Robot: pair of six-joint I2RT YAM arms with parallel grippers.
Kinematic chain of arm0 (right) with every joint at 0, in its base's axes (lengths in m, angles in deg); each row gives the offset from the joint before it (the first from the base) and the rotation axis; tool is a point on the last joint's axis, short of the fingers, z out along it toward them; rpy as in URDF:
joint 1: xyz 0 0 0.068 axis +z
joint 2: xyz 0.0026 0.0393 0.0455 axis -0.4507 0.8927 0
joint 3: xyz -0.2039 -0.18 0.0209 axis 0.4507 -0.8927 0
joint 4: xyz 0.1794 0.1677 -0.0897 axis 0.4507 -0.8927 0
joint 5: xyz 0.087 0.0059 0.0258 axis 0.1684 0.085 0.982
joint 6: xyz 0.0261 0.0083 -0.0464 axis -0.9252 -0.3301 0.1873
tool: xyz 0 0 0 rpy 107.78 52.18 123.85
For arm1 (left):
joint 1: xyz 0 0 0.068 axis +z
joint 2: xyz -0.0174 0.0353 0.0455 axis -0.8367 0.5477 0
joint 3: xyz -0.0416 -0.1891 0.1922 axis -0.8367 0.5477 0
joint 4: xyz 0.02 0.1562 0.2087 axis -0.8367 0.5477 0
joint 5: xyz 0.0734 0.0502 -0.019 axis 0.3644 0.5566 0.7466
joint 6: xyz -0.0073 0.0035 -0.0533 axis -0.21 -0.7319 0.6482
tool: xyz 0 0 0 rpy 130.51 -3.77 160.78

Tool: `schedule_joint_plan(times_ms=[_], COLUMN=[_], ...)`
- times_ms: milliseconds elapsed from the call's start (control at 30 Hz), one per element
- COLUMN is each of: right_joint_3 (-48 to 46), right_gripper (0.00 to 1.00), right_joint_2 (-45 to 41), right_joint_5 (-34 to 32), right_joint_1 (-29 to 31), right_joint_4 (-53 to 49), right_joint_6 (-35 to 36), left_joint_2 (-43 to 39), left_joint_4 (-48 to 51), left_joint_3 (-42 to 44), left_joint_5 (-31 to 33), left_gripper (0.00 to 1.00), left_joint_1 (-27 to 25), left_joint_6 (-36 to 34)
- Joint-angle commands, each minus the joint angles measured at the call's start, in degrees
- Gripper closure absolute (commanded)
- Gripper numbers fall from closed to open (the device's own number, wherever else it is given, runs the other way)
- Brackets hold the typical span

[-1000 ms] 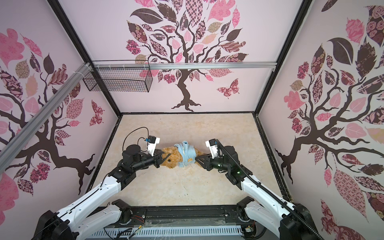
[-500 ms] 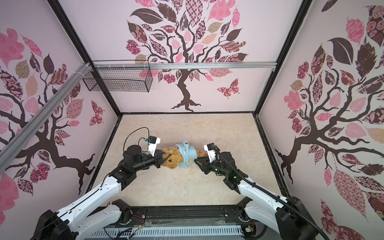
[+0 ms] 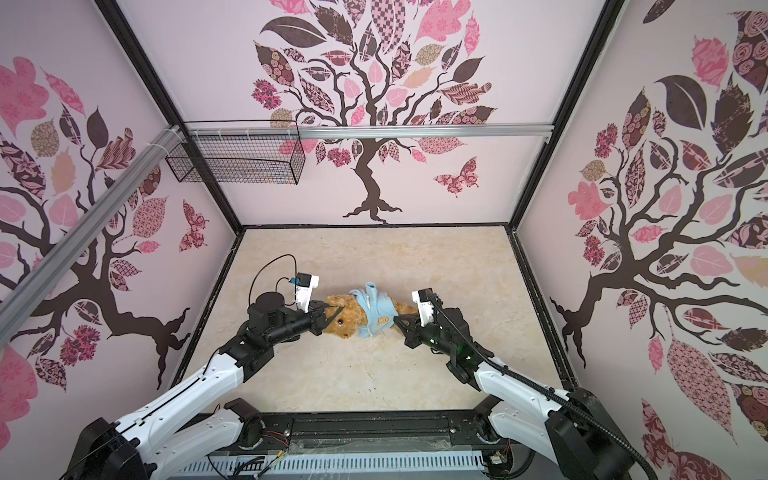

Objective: Dress the teddy bear

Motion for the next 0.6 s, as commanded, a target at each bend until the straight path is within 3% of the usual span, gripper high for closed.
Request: schedule_joint_plan(times_ms=[0,333,567], right_joint_3=[0.09,3.49,3.83], right_gripper=[1.0,1.0,1.0], right_joint_2=[-0.82,-1.05,0.39], right_joint_5=[-6.17,-4.72,-2.28], right_joint_1=[-0.26,-7.19,-13.29], right_joint_4=[-0.51,-4.69,-9.0], right_joint_6=[-3.44,-8.14,-9.24], left_joint_2=[-2.6,-4.15,-1.69], left_joint_4=[-5.92,-4.24,-9.98], left_joint_3=[1.93,2.66,3.88], left_joint_5=[3.45,5.38,5.87], left_gripper=[1.0,1.0,1.0], left_joint_1=[0.22,0.29,0.81], left_joint_6=[4.47,2.83,7.91])
